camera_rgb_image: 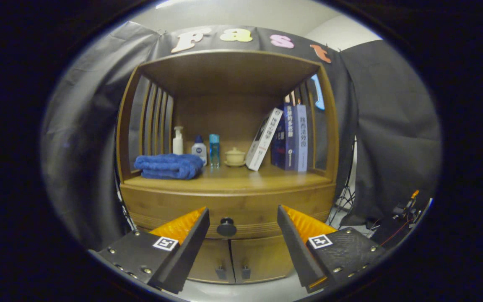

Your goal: Pull open the drawer, take out the items inside it, and place them on the countertop above the cabinet.

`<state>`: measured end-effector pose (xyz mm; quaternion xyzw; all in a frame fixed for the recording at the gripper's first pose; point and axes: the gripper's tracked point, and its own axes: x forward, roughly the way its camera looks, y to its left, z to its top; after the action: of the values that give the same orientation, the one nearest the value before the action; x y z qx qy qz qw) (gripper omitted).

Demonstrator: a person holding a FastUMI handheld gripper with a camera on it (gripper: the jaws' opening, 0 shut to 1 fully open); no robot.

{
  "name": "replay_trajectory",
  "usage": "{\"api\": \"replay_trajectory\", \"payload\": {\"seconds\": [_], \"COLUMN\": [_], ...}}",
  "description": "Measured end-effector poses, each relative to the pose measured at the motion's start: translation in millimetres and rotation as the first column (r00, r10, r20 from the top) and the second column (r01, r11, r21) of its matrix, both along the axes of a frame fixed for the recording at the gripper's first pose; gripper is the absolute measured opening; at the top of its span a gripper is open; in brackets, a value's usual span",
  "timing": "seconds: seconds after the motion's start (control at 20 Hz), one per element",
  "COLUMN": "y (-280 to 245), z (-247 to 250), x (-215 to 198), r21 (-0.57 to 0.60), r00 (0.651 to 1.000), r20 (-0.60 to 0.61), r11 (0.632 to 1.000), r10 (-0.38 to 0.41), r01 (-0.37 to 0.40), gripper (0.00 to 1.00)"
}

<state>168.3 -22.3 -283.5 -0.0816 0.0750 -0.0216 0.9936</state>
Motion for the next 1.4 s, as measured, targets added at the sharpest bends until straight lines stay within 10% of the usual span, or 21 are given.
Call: {"api": "replay_trajectory", "payload": {"seconds": [0.45,0.8,1.4], "y": [31,16,11], "z": [-79,-89,-87], "x": [63,80,78], "r21": [-0.036,-0.021,-0.003], "r00": [0.992,0.995,0.995], "r20": [-0.112,-0.094,-0.093], "r11": [0.998,0.999,1.000], "r10": [0.051,0.023,0.031], "r01": [-0.056,-0.025,-0.031], "gripper": [0.97,0.44,0.32]}}
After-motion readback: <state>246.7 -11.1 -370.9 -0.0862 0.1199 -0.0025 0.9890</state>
